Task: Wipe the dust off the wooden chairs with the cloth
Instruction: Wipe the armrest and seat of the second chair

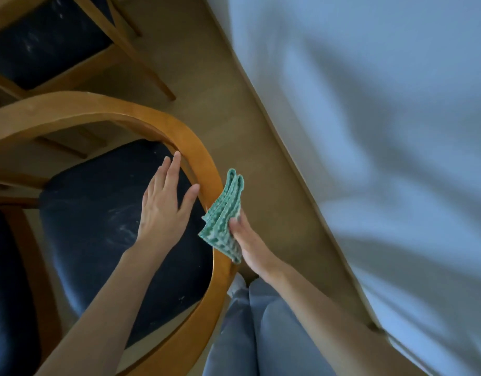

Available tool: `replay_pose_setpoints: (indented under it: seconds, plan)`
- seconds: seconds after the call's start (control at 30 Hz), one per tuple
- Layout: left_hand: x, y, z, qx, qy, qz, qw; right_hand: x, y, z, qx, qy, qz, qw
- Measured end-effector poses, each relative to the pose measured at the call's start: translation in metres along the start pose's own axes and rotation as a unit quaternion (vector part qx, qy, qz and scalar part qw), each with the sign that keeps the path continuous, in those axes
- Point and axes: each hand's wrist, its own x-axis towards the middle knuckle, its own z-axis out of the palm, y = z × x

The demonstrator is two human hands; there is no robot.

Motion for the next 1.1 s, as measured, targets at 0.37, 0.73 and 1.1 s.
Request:
replay_pose_setpoints:
  seconds: [0.37, 0.73, 1.1]
  plan:
    - [-0.011, 0.021, 0.012, 0.071, 0.007, 0.011, 0.997, 0.046, -0.038, -0.014, -0.012, 0.011, -0.044, 0.999]
    - [-0.019, 0.013, 0.010, 0.047, -0.039, 0.026, 0.998, -0.036, 0.080, 0.039, 0.023, 0.091, -0.006, 0.996]
    - [-0.047, -0.006, 0.007, 0.013, -0.023, -0.025, 0.999, 0.018, 0.008, 0.014, -0.148, 0.153, -0.136, 0.968]
